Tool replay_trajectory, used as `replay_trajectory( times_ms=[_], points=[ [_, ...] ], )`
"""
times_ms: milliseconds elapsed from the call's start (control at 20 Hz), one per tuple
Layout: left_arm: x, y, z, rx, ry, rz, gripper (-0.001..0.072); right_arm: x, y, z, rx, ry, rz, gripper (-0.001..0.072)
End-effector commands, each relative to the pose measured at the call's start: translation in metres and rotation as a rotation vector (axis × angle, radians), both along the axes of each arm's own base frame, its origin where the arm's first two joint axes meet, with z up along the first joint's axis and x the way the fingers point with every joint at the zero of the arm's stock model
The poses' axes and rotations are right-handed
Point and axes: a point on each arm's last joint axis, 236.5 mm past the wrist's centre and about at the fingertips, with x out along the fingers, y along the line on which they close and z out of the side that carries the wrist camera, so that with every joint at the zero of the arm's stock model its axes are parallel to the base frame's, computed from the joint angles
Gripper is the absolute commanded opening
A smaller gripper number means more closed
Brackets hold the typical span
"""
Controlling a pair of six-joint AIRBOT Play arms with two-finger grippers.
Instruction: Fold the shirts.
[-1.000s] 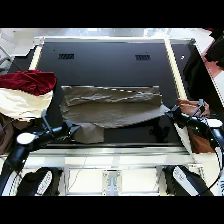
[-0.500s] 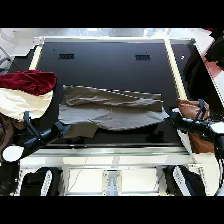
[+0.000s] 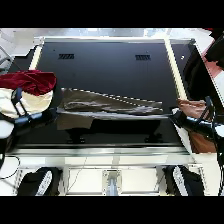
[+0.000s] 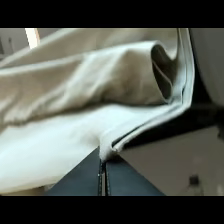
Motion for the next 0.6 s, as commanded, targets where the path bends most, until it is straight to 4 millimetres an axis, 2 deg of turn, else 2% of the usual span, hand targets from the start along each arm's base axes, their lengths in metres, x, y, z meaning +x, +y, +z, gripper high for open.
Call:
replay_trajectory(
  times_ms=[0, 100, 200, 400, 550],
  points=[
    [0.049, 0.009, -0.027, 0.089, 0.079, -0.104, 0.0007, 0.030, -0.013, 0.023, -0.056, -0.097, -0.038, 0.0014],
    [0.089, 0.017, -0.030, 0.097, 0.058, -0.078, 0.0007, 0.047, -0.009, 0.022, -0.060, -0.097, -0.018, 0.0014],
    [0.122, 0.019, -0.030, 0.114, 0.035, -0.089, 0.0008, 0.057, 0.001, 0.002, -0.039, -0.035, 0.019, 0.0014],
    [0.168, 0.007, -0.049, 0.138, 0.017, -0.128, 0.0008, 0.080, 0.019, -0.044, -0.038, 0.043, 0.046, 0.0014],
    [0.191, 0.000, -0.072, 0.147, 0.013, -0.127, 0.0008, 0.095, 0.014, -0.075, -0.052, 0.074, 0.003, 0.0014]
  ],
)
